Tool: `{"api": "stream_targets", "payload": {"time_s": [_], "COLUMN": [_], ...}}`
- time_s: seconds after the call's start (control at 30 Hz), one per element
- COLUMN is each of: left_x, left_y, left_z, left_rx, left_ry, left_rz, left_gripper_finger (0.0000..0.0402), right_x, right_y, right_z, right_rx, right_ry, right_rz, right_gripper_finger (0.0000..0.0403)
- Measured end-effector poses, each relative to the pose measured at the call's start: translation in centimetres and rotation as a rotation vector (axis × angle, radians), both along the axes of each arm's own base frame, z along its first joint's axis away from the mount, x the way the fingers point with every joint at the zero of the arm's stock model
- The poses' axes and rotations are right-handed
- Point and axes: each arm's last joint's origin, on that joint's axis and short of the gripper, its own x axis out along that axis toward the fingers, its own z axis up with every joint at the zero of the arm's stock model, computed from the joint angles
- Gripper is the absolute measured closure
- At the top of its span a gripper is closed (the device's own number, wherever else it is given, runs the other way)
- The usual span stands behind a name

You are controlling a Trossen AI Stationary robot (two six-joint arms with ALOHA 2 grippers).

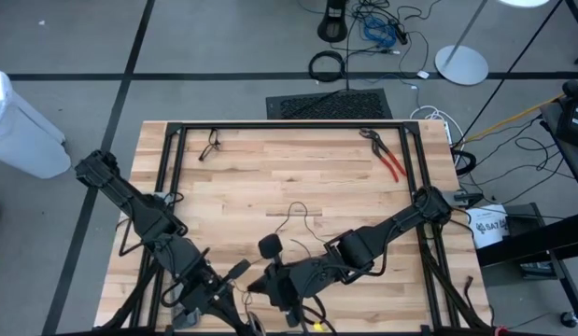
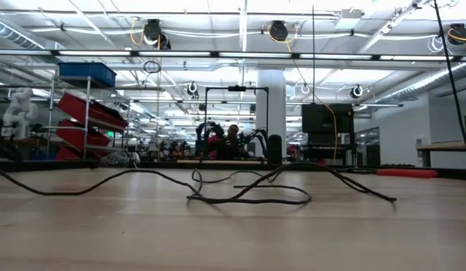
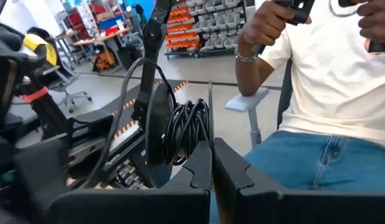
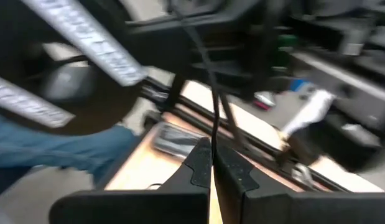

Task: Coil cords
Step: Coil the black wire onto the spool

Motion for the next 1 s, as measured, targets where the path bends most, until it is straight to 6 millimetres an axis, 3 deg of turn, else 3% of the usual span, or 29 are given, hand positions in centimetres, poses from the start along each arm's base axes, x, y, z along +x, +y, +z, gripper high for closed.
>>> {"api": "stream_targets", "payload": {"time_s": [0.3, 0.57, 1.0], "left_x": [0.0, 0.0, -3.8], "left_y": [0.0, 0.1, 1.0], "left_z": [0.1, 0.1, 2.3], "left_rx": [0.002, 0.003, -0.001], "left_ry": [-0.015, -0.011, -0.008], "left_rz": [-0.007, -0.005, 0.028], "left_gripper_finger": [0.04, 0.04, 0.04], "right_x": [-0.2, 0.3, -2.5], "right_y": [0.4, 0.4, 1.8], "right_z": [-0.5, -1.4, -1.3], "right_rx": [0.025, -0.014, 0.004], "right_ry": [0.055, 0.073, 0.216], "right_rz": [0.127, 0.136, 0.086], "right_gripper_finger": [0.0403, 0.0403, 0.0388]}}
